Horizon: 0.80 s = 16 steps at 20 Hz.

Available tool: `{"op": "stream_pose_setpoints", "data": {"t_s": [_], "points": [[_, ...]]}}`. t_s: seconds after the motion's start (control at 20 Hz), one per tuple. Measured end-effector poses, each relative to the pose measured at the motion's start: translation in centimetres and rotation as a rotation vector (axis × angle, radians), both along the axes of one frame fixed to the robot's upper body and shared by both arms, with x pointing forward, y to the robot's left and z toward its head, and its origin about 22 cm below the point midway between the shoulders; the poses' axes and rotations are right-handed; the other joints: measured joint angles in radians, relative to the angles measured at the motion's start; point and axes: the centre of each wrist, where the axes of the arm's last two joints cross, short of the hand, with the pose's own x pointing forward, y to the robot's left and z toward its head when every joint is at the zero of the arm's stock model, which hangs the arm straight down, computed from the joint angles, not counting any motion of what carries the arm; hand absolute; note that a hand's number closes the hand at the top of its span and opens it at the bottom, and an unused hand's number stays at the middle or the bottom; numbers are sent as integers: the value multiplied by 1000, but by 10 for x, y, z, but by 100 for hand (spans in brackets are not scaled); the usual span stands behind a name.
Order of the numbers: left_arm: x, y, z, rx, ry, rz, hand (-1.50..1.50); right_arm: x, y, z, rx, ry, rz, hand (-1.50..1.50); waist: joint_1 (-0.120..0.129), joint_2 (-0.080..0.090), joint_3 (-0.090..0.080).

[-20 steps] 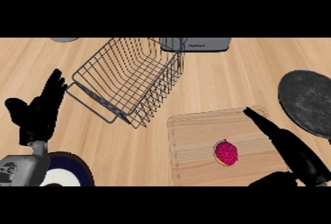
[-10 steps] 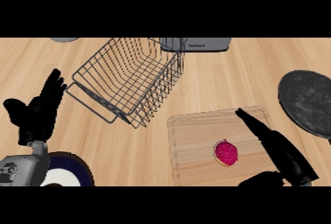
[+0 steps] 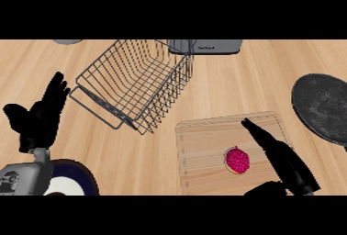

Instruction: Pick the cupcake from the cutting board and place it in the basket

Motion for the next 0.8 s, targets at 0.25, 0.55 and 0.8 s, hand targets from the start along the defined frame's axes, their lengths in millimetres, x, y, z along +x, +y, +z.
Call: {"op": "stream_pose_setpoints", "data": {"t_s": [0.25,0.55,0.8], "points": [[3,-4,1,3,4,1,0,1,5,-13,-40,13,-8,-150,-1,0,0],[0,1,7,1,2,6,0,11,4,-23,-56,15,-9,-150,0,0,0],[2,6,-1,-3,7,1,0,15,11,-29,-69,27,-3,-150,0,0,0]]}}
